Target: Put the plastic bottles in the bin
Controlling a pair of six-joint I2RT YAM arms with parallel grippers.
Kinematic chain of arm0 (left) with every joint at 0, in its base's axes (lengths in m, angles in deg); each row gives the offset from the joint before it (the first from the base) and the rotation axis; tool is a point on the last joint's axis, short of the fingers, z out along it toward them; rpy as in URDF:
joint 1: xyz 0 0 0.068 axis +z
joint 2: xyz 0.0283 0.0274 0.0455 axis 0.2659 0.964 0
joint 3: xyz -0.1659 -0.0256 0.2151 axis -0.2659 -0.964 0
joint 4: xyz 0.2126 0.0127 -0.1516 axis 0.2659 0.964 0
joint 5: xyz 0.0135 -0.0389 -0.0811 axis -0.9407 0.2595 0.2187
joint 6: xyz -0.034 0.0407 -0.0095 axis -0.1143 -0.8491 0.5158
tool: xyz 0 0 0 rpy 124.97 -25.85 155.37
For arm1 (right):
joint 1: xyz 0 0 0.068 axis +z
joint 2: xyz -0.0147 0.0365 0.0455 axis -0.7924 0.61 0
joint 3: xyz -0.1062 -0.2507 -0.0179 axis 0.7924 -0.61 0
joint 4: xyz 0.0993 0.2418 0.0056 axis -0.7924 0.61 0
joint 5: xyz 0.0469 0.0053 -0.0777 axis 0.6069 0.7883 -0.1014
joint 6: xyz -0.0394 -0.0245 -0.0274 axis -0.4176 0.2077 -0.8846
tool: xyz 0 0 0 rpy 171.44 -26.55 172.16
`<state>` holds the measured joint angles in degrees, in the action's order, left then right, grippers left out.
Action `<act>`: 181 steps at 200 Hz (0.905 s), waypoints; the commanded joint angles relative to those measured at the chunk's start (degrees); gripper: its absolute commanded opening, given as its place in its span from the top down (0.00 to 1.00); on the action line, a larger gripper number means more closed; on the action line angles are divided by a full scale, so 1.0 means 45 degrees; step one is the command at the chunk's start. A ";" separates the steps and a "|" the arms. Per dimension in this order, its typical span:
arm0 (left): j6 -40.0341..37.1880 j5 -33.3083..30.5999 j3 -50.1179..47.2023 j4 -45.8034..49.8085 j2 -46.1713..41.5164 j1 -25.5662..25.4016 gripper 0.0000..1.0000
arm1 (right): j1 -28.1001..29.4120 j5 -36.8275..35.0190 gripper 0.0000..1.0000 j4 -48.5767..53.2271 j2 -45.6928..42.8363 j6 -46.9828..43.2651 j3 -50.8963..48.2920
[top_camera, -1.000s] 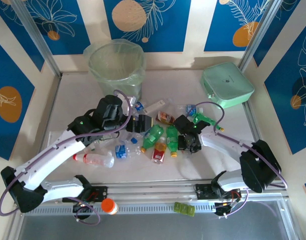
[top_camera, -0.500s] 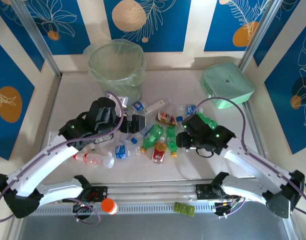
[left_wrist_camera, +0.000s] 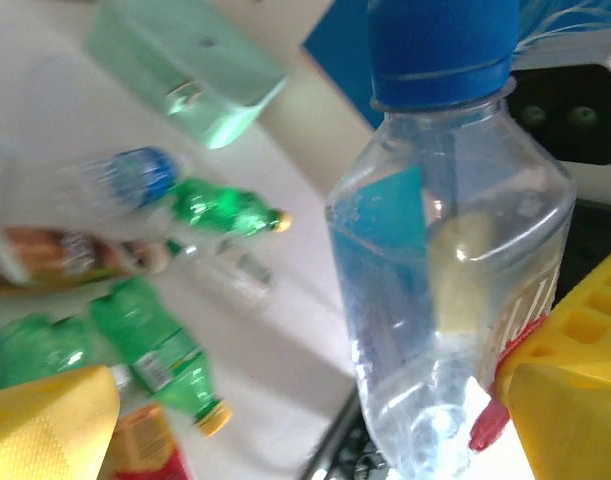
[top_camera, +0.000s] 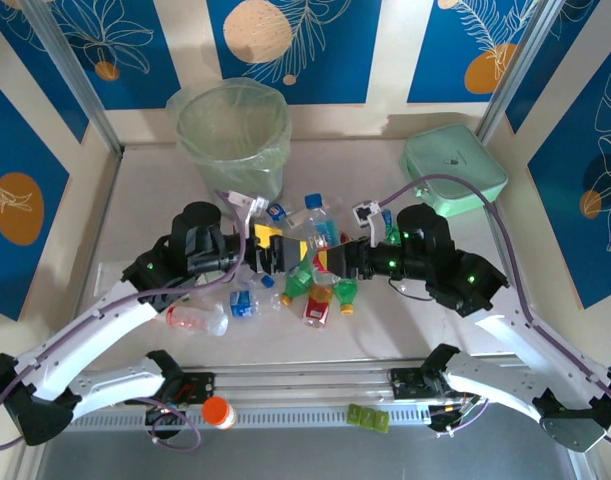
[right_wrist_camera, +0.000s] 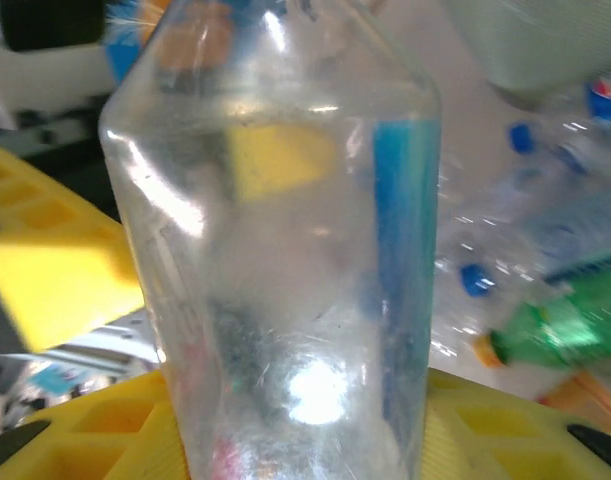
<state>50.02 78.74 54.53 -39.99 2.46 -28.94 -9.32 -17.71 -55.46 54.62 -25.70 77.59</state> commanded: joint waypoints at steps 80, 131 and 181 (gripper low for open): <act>0.2693 0.3666 -0.1659 -0.8483 -0.0552 0.0099 0.18 | -0.0416 0.3887 0.52 -0.5836 0.0004 0.2287 -0.1089; 0.2927 0.4130 -0.1467 -0.8859 -0.0216 0.0104 0.33 | -0.0284 0.3861 0.53 -0.6395 -0.0062 0.2227 -0.1657; 0.3108 0.4397 -0.1350 -0.9156 0.0142 0.0096 0.44 | -0.0239 0.3803 0.54 -0.6294 -0.0109 0.1993 -0.1859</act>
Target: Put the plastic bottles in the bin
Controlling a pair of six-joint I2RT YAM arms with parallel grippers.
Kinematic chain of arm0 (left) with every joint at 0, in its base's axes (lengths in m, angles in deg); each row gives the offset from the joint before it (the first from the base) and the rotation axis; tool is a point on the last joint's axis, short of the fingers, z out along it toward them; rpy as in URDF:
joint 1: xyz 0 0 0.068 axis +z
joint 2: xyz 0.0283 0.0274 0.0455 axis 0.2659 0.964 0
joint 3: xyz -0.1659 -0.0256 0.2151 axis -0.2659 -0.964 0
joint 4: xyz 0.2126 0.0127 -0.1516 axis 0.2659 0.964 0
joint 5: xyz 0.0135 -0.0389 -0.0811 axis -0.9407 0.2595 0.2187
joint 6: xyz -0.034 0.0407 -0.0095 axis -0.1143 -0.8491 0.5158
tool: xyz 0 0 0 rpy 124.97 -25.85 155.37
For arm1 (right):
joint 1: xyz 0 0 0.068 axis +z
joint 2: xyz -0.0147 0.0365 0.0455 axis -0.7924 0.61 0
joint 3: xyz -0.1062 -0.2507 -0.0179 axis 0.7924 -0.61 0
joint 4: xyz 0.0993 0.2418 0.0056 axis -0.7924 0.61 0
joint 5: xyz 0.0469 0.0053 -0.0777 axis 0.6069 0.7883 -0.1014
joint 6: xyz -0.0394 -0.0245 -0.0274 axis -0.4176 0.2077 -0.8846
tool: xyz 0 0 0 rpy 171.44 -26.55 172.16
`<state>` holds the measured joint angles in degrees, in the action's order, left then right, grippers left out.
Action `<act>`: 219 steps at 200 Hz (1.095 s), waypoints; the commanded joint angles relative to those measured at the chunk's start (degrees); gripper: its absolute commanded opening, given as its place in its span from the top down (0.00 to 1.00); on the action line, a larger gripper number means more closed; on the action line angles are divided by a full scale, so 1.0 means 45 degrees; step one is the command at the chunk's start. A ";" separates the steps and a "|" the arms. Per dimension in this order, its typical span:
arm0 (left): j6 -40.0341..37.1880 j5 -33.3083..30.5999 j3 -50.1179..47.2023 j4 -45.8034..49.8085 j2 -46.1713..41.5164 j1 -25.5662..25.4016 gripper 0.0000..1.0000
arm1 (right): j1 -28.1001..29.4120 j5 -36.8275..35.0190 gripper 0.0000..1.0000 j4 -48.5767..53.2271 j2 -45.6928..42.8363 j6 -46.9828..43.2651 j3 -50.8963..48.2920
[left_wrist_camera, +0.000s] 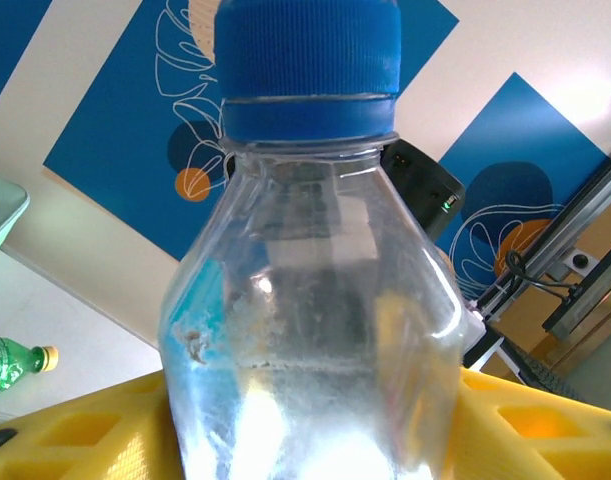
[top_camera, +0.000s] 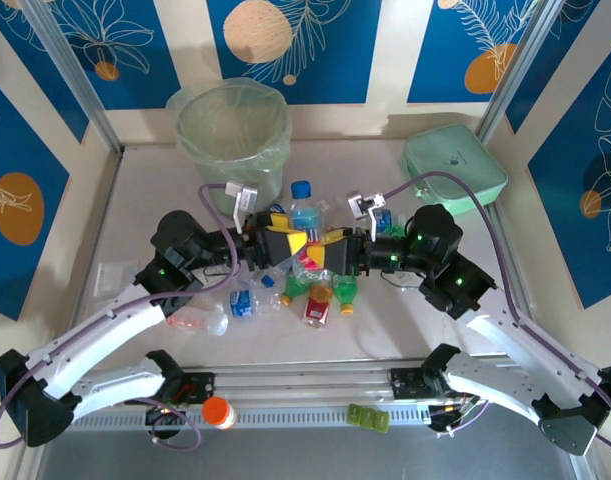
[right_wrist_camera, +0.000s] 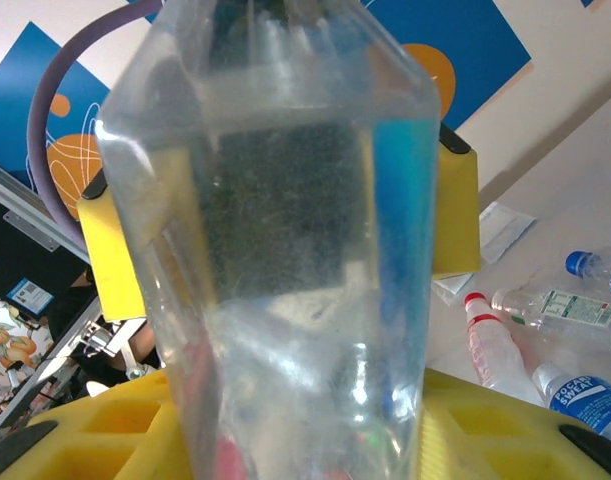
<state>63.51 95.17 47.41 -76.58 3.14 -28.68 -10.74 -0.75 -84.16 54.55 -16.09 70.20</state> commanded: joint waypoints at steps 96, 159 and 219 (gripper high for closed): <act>-0.2371 -0.2563 0.3768 0.5804 0.0529 0.1726 0.54 | 0.0134 -0.3816 0.17 0.3836 -0.1960 -0.2206 0.0586; -0.3518 -0.8566 0.9627 1.0672 0.4845 0.3773 0.74 | -0.0100 -0.6802 0.19 0.7687 -0.1955 -0.2969 0.2182; -0.2932 -1.3071 1.4521 1.2750 0.9388 0.4501 0.79 | -0.0120 -0.6707 0.19 0.7499 -0.1533 -0.2413 0.1506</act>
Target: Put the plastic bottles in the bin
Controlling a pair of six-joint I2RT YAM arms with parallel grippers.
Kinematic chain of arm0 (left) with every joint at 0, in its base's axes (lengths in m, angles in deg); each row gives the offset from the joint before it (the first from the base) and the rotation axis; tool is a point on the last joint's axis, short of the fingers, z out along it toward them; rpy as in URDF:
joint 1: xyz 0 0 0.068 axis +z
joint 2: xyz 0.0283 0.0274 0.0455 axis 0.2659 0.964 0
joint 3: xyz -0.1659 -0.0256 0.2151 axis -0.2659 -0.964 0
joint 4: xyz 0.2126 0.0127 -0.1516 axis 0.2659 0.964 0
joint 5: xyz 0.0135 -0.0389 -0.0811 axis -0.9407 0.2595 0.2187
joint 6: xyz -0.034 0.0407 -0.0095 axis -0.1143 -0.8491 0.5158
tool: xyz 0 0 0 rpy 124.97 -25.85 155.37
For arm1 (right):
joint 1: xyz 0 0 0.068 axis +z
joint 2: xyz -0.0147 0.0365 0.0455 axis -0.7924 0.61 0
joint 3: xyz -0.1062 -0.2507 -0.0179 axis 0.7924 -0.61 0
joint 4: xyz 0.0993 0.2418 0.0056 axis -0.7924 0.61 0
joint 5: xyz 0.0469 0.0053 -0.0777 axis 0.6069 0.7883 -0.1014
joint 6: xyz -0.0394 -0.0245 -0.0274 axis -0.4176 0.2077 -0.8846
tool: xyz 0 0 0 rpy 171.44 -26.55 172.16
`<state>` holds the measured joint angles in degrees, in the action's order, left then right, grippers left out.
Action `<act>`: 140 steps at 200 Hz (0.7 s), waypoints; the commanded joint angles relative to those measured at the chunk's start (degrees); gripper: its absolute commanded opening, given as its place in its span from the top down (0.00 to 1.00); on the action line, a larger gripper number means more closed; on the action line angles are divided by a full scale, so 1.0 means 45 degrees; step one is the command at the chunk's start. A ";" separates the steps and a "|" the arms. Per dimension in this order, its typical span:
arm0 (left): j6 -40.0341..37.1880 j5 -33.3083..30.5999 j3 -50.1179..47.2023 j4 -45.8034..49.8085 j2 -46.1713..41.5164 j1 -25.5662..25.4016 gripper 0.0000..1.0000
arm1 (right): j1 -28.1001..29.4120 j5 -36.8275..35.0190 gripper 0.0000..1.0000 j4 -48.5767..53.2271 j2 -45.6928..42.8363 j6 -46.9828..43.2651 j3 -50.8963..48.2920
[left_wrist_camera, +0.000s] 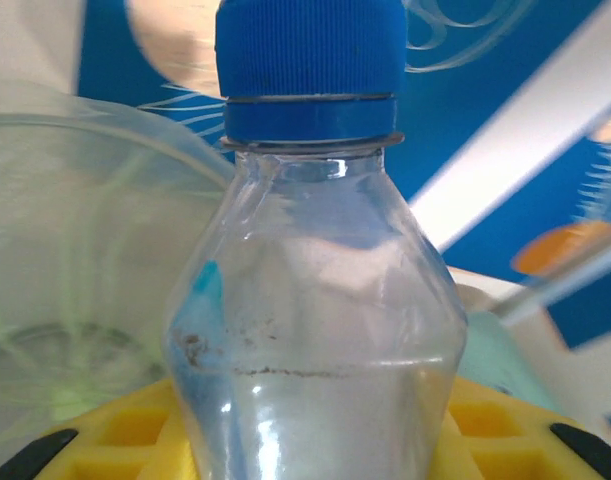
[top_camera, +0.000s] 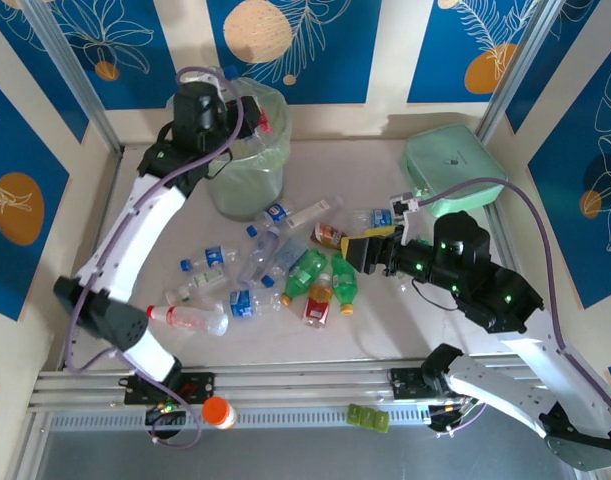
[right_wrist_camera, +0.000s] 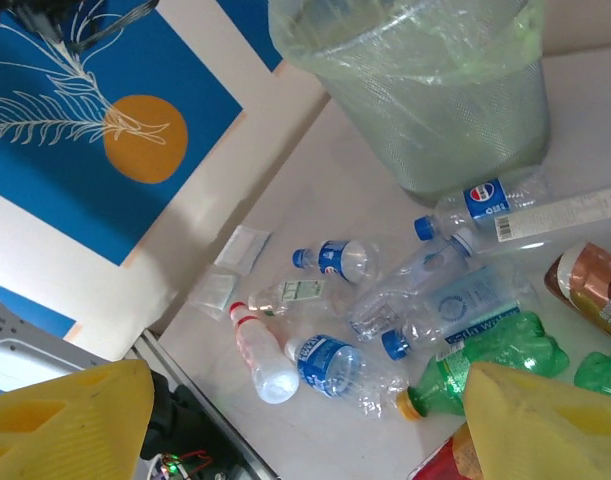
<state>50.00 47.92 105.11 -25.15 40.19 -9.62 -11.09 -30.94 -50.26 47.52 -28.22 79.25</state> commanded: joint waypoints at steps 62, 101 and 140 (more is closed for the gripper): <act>0.0354 -0.3739 0.6593 0.4294 0.5392 0.0688 0.76 | -0.0021 0.0668 0.19 -0.0704 0.0921 0.1348 -0.1642; 0.1620 -0.2319 0.7774 0.5598 0.7000 0.1214 0.76 | -0.0003 0.0646 0.19 -0.0924 0.1387 0.1628 -0.1932; 0.2212 -0.1158 0.7760 0.5827 0.7771 0.1476 0.72 | -0.0003 0.0585 0.19 -0.1108 0.1699 0.1741 -0.2115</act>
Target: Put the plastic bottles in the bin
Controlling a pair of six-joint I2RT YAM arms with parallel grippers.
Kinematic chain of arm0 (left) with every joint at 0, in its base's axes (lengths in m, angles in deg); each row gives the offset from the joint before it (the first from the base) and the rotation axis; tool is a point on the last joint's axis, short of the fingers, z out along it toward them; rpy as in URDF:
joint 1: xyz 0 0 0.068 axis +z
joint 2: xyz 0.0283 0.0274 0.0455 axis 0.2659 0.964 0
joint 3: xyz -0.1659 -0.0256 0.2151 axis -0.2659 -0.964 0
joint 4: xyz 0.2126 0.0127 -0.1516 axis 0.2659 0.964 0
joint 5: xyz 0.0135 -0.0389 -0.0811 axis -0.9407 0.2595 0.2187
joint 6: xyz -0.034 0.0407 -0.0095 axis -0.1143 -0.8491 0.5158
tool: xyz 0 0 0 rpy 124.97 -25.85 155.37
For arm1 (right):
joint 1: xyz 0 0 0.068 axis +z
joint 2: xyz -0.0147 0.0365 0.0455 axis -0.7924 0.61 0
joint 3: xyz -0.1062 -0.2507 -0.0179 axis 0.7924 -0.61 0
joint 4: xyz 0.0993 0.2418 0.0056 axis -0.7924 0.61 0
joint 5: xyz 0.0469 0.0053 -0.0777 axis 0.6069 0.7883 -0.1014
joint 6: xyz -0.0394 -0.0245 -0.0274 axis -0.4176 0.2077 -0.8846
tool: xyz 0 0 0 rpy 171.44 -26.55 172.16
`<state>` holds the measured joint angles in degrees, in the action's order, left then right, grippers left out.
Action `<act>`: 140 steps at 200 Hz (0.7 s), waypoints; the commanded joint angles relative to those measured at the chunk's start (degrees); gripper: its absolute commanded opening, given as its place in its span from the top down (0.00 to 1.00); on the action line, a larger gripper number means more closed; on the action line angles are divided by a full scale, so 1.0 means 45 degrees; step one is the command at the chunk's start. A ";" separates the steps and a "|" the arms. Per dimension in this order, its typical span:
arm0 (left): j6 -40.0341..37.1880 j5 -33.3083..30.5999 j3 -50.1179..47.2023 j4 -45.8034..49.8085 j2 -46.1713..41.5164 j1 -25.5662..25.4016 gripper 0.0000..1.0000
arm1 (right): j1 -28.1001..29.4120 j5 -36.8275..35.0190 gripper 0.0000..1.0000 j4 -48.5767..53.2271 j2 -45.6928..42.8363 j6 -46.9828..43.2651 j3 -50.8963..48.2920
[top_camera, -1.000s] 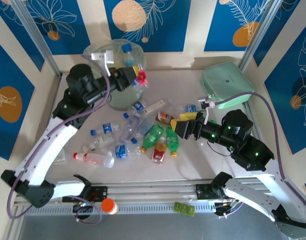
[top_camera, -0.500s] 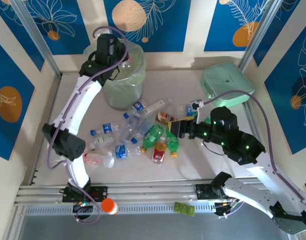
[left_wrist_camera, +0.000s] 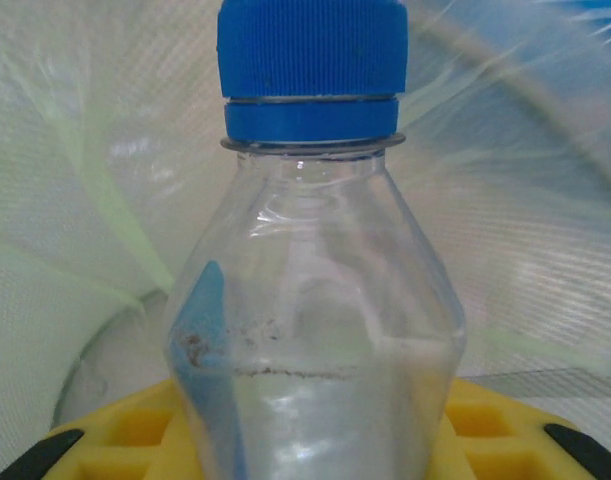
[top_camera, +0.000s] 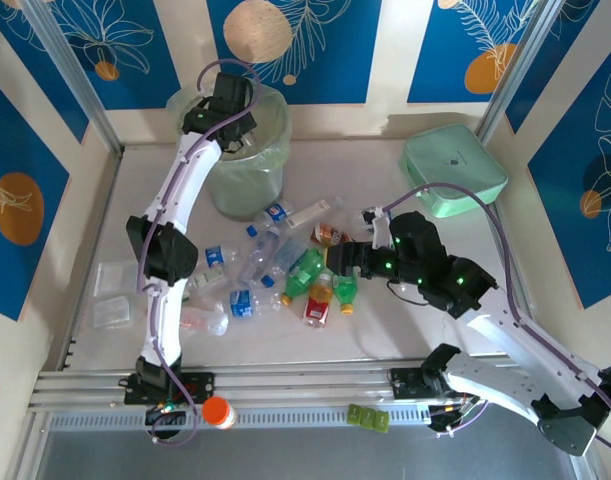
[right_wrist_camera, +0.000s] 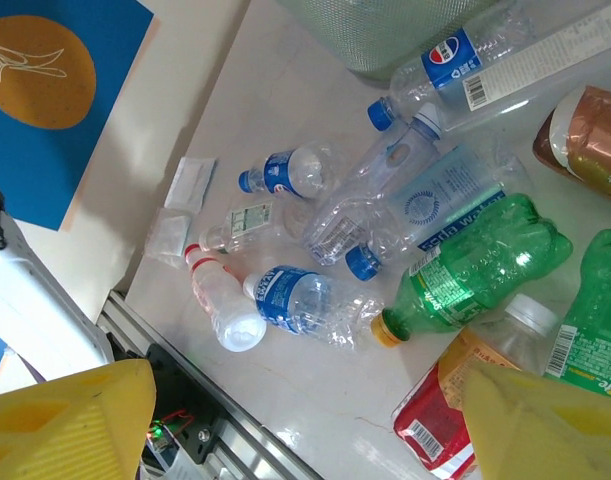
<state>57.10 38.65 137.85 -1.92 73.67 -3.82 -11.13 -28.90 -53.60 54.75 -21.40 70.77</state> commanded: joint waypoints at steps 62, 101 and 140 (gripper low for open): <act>0.0589 0.1357 0.0482 0.0628 0.0364 0.0267 0.32 | 0.0066 -0.0227 0.19 -0.0296 -0.0207 0.0138 -0.0422; 0.0656 0.1438 0.0439 0.0709 0.0052 0.0322 0.25 | 0.0090 -0.0443 0.19 -0.0038 -0.0571 0.0044 -0.0300; 0.0371 0.2101 0.0440 0.0681 -0.0734 0.0321 0.25 | 0.0133 -0.0841 0.19 0.0543 -0.0810 -0.0265 0.0204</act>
<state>59.46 45.27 138.14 0.22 75.75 -3.06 -10.96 -30.56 -53.40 52.39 -21.40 69.29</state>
